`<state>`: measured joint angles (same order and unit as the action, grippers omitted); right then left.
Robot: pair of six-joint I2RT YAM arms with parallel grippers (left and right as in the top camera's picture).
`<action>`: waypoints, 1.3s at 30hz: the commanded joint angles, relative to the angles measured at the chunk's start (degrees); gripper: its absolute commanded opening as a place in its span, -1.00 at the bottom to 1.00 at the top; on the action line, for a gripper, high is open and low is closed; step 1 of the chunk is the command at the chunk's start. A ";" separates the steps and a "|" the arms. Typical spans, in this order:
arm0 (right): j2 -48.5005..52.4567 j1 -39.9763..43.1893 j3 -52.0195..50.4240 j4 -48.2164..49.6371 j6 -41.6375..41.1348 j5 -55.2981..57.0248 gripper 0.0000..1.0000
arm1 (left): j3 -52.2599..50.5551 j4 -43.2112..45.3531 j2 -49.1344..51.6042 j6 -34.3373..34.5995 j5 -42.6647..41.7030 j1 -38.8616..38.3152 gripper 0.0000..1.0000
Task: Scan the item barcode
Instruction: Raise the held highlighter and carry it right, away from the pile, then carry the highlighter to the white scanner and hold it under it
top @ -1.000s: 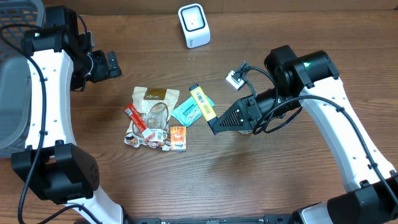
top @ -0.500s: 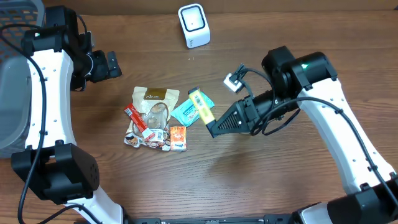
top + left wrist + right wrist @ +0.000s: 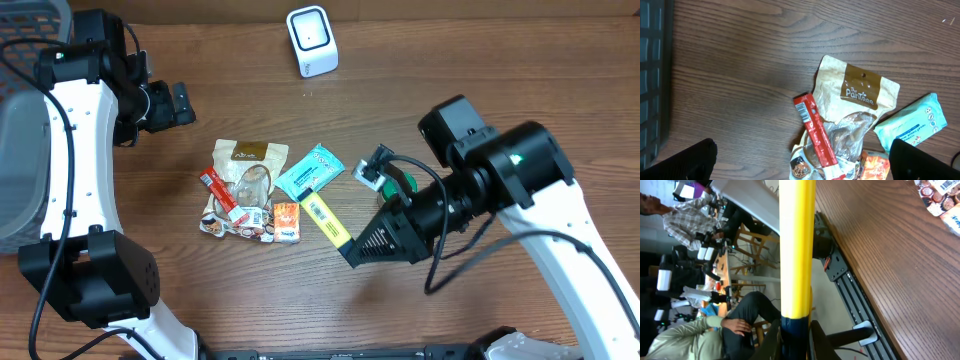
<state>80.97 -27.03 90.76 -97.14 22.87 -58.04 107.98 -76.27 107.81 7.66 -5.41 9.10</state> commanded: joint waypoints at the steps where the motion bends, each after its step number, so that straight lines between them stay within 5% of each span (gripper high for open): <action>1: -2.51 -0.39 -0.81 0.07 -0.66 0.61 -0.93 | -0.15 0.09 -0.26 -0.85 -0.39 -0.13 1.00; 13: -2.27 -0.33 -0.81 3.61 -2.40 14.64 -0.93 | -0.15 0.07 -0.26 -0.85 -0.39 -0.13 1.00; 18: 2.19 -0.33 -0.81 11.52 -19.17 23.89 -0.93 | -0.15 0.07 -0.26 -0.85 -0.39 -0.11 0.99; 21: 6.78 -0.33 0.57 14.58 -21.62 27.67 -0.93 | -0.15 0.07 -0.26 -0.85 -0.39 -0.13 0.99; 32: 31.56 -0.22 39.34 2.45 -21.64 40.85 -0.93 | -0.15 0.07 -0.26 -0.85 -0.39 -0.13 0.99; 39: 35.91 -0.24 41.57 21.38 -16.00 58.53 -0.92 | -0.15 0.07 -0.26 -0.85 -0.39 -0.17 1.00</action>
<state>114.54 -27.14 131.85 -78.67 3.05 -9.43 107.98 -76.29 107.81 7.49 -5.41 9.10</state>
